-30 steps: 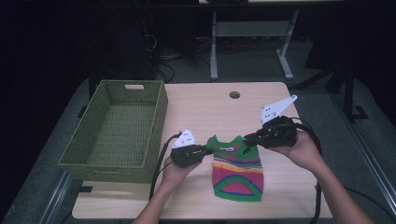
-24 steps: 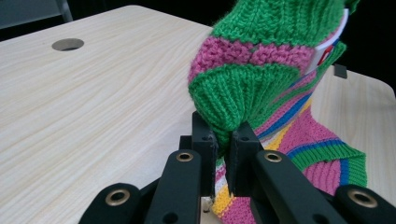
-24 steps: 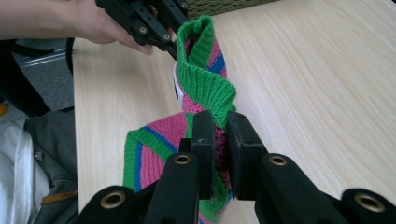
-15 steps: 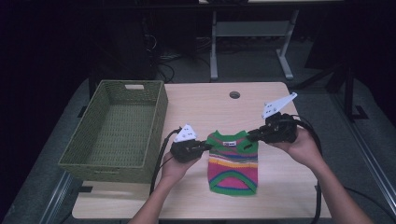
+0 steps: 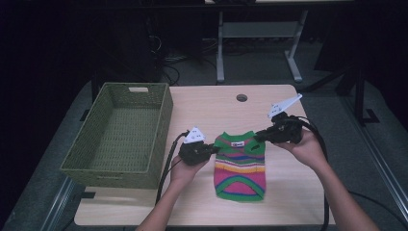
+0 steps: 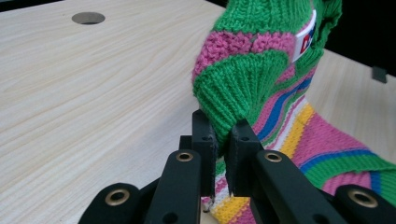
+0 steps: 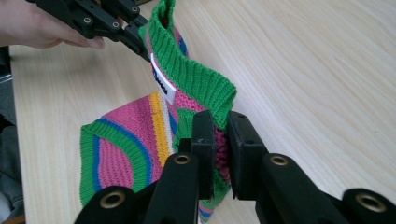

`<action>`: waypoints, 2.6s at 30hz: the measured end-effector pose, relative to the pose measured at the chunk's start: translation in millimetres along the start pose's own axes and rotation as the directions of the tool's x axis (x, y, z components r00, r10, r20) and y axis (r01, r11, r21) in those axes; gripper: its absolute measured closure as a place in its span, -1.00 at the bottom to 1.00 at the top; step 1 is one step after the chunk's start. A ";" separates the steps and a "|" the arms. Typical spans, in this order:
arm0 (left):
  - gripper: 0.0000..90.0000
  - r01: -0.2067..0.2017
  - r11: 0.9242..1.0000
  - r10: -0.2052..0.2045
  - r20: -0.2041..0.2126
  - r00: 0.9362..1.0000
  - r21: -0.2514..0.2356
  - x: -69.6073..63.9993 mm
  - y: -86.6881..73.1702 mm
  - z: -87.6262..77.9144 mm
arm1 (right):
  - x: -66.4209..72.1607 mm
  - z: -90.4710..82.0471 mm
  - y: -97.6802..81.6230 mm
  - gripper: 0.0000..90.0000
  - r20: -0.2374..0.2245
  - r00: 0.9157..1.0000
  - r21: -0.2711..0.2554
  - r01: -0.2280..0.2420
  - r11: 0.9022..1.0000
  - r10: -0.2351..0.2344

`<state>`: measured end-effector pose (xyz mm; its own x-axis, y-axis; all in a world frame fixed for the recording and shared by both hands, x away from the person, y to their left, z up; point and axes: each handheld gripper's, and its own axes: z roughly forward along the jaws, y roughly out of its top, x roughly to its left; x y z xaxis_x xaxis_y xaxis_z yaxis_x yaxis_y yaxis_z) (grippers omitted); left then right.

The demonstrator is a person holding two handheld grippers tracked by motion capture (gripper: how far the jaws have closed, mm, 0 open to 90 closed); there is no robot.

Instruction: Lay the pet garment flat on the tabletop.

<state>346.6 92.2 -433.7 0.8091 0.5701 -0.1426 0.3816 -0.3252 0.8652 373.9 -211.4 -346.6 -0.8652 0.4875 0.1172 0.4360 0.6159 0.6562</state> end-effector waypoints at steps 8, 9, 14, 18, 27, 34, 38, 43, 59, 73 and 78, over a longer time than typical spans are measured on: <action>0.85 0.012 1.000 -0.012 -0.022 1.000 0.015 5.0 -1.8 6.2 | -10.2 10.7 -1.1 0.81 0.032 0.999 0.011 -0.026 1.000 0.025; 0.86 0.019 1.000 -0.018 -0.025 1.000 0.013 5.6 -2.1 7.2 | -11.5 11.7 -1.1 0.81 0.036 0.999 0.013 -0.029 1.000 0.028; 0.86 0.028 0.999 -0.027 -0.038 0.999 0.020 7.7 -3.2 11.1 | -15.9 15.2 -1.0 0.81 0.058 0.997 0.007 -0.046 0.999 0.046; 0.86 0.036 0.999 -0.035 -0.052 0.998 0.021 8.8 -1.7 12.5 | -20.1 18.6 -0.2 0.81 0.069 0.996 0.004 -0.056 0.998 0.056; 0.87 0.024 0.999 -0.022 -0.059 0.998 0.029 10.5 7.4 14.5 | -29.5 21.2 -2.0 0.79 0.083 0.993 -0.001 -0.080 0.997 0.080; 0.87 0.035 0.999 -0.033 -0.071 0.997 0.036 12.0 6.5 16.2 | -35.0 25.1 -2.5 0.79 0.096 0.991 -0.004 -0.089 0.996 0.089; 0.87 0.040 0.999 -0.037 -0.080 0.996 0.036 12.8 6.6 17.0 | -38.7 29.5 -1.9 0.79 0.104 0.989 -0.008 -0.105 0.994 0.105; 0.43 0.082 0.997 -0.081 -0.102 0.992 0.013 13.1 6.9 16.3 | -46.6 34.6 2.3 0.45 0.133 0.977 -0.062 -0.160 0.985 0.167; 0.17 0.074 0.997 -0.073 -0.105 0.992 0.005 13.4 9.2 8.7 | -54.9 48.7 -13.3 0.24 0.069 0.974 -0.052 -0.214 0.975 0.217; 0.14 0.105 0.994 -0.103 -0.057 0.993 0.033 14.8 6.1 8.0 | -58.3 58.9 -24.0 0.13 0.040 0.969 -0.044 -0.243 0.969 0.245; 0.13 0.103 0.994 -0.102 -0.053 0.993 0.026 11.1 8.0 6.5 | -55.5 56.4 -28.1 0.10 0.029 0.968 -0.046 -0.247 0.968 0.248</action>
<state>361.6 91.0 -431.5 0.7413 0.6392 -0.2044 0.4748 -0.2843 0.8329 423.6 -220.8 -413.6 -0.7222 0.6430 0.2549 0.6241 0.4470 0.6408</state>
